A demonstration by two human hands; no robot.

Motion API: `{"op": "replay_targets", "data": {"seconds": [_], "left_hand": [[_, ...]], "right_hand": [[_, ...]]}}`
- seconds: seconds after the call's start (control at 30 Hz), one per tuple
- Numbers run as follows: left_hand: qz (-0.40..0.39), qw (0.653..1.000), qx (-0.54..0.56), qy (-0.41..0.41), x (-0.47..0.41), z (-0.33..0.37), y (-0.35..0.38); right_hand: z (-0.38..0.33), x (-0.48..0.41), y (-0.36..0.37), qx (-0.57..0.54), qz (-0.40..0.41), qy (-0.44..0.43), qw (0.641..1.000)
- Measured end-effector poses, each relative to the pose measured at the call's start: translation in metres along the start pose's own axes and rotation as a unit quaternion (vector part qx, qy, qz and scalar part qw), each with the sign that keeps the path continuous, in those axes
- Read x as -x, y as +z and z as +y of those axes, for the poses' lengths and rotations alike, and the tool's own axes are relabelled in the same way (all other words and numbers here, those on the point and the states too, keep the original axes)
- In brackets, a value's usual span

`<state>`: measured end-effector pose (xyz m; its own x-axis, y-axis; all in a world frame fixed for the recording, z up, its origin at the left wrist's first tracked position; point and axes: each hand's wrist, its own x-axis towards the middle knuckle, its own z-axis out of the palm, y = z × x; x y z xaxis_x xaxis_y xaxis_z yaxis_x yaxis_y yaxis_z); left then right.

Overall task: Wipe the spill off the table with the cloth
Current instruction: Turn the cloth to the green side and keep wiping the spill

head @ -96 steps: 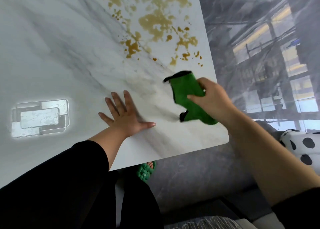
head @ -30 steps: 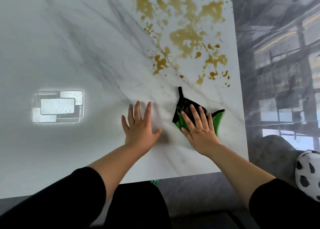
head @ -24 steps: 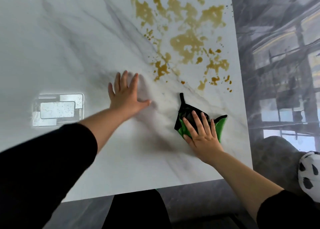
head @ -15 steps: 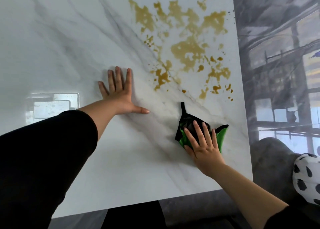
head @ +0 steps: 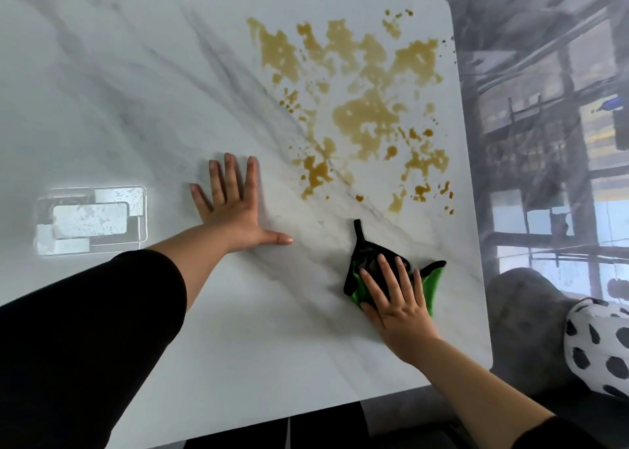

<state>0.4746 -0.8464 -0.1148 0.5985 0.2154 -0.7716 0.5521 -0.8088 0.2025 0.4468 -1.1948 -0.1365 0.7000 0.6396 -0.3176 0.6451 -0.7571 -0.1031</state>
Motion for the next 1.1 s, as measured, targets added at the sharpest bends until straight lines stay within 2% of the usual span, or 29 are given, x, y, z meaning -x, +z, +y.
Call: {"op": "replay_targets", "data": {"seconds": [0.27, 0.4, 0.53, 0.8, 0.93, 1.1], "left_hand": [[-0.011, 1.0, 0.0, -0.001, 0.002, 0.002, -0.003], [-0.006, 1.0, 0.001, -0.003, 0.004, 0.003, -0.002], [-0.011, 1.0, 0.002, -0.006, 0.004, 0.003, -0.004], [-0.009, 1.0, 0.009, -0.001, 0.002, 0.002, -0.003], [-0.007, 1.0, 0.018, -0.01, 0.002, 0.002, -0.004], [0.003, 1.0, 0.002, -0.015, -0.001, 0.001, -0.002]], "right_hand": [[-0.036, -0.082, -0.021, 0.002, 0.025, -0.038, 0.999], [-0.054, -0.122, -0.031, 0.026, 0.023, -0.028, 0.999], [-0.059, -0.118, -0.028, 0.018, -0.006, -0.008, 1.0], [-0.068, -0.094, -0.029, -0.005, -0.005, 0.014, 1.0], [-0.084, -0.161, -0.044, -0.012, 0.015, 0.046, 0.999], [-0.089, -0.243, -0.059, -0.045, 0.003, 0.075, 0.996]]}}
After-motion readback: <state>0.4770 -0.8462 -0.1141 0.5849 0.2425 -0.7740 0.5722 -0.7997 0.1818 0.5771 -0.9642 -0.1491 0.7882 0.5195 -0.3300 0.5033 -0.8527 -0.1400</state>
